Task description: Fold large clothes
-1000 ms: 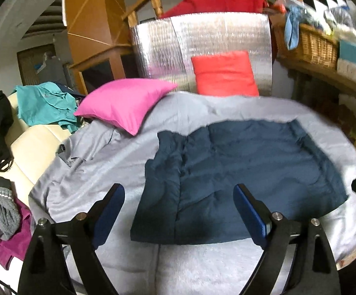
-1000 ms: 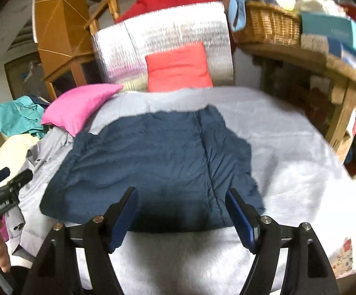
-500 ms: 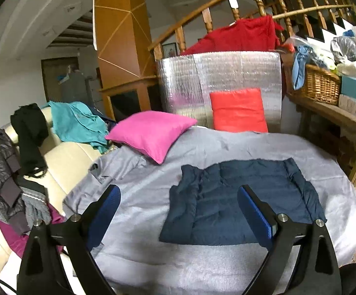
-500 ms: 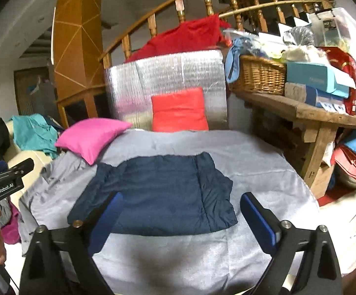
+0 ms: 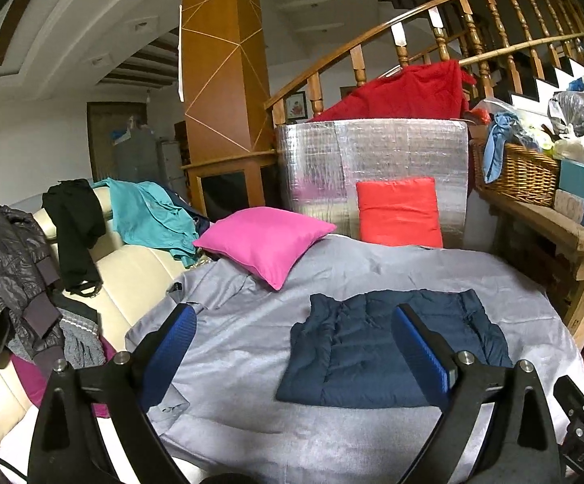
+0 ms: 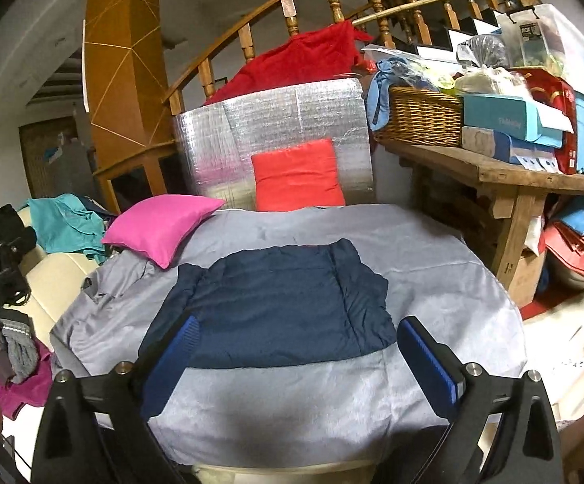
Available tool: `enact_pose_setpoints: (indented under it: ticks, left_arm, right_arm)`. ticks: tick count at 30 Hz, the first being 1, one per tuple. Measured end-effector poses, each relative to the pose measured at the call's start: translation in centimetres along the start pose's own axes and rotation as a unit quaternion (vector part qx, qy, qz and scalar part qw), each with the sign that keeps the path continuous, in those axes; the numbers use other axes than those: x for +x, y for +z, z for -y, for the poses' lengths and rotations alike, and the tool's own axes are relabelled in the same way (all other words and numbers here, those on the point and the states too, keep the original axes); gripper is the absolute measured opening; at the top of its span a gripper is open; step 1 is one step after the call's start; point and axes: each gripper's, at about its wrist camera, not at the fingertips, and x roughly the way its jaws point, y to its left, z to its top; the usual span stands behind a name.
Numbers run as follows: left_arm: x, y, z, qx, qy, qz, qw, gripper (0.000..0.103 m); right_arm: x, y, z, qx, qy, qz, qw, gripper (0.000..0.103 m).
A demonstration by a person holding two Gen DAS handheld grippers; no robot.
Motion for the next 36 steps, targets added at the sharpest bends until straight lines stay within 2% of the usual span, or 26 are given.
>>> enact_pose_setpoints:
  ticks: [8,36]
  left_arm:
    - [-1.4,0.1,-0.2,-0.002,0.005,0.008,0.9999,0.098]
    - [-4.1,0.5,-0.6,0.003,-0.009,0.031,0.9995,0.099]
  right_arm:
    - [-2.2,0.8,-0.4,0.004,0.001,0.027,1.000,0.100]
    - [-3.6,0.5,-1.1,0.007,-0.005,0.025,1.000,0.100]
